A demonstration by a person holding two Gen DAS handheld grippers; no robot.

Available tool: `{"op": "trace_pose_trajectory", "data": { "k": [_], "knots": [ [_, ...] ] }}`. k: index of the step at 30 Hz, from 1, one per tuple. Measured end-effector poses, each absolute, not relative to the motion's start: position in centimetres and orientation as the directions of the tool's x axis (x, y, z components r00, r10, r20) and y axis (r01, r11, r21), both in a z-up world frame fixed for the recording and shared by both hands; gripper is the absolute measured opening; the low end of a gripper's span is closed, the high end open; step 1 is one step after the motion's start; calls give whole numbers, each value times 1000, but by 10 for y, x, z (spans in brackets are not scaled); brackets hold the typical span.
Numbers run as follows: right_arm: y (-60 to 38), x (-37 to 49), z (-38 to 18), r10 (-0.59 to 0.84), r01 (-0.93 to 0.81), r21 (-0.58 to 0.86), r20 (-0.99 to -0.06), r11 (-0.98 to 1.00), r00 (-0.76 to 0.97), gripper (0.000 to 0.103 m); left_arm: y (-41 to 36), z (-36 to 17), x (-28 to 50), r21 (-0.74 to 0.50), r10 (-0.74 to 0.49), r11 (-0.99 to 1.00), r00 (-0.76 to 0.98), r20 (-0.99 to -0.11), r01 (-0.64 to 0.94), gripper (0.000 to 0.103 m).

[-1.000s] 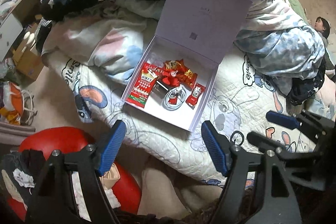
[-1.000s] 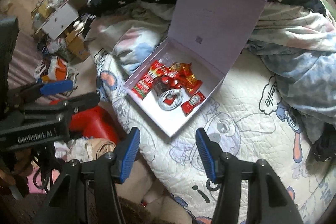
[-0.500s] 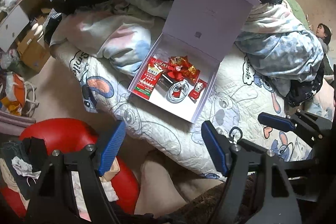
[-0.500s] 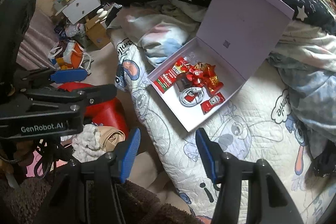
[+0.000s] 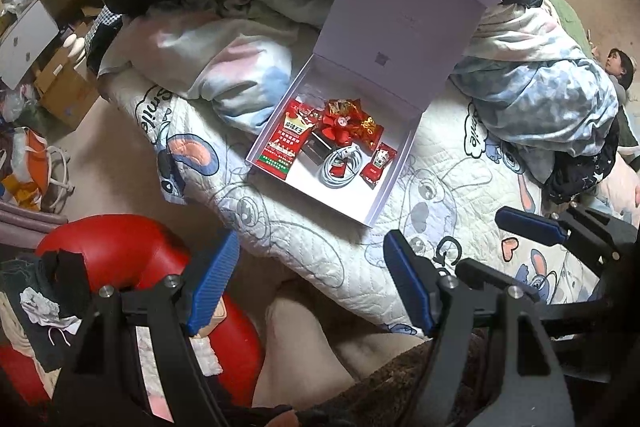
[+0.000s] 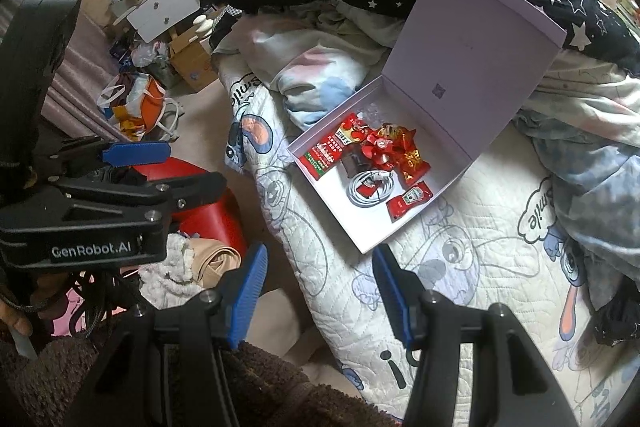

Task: Organize objects

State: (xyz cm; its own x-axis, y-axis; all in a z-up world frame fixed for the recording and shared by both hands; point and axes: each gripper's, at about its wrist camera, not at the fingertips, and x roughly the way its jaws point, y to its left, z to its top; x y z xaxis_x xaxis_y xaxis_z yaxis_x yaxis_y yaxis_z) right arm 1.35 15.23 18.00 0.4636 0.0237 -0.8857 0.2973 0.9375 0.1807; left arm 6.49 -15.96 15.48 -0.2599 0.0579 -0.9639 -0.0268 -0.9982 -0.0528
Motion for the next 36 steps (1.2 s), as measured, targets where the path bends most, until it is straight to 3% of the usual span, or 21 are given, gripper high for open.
{"op": "trace_pose_trajectory", "data": {
  "k": [36],
  "knots": [
    [142,12,180,29,262,164,-892,951,451,56,-158,149,58,-45,52,-998,-234,-971,-36,74]
  ]
}}
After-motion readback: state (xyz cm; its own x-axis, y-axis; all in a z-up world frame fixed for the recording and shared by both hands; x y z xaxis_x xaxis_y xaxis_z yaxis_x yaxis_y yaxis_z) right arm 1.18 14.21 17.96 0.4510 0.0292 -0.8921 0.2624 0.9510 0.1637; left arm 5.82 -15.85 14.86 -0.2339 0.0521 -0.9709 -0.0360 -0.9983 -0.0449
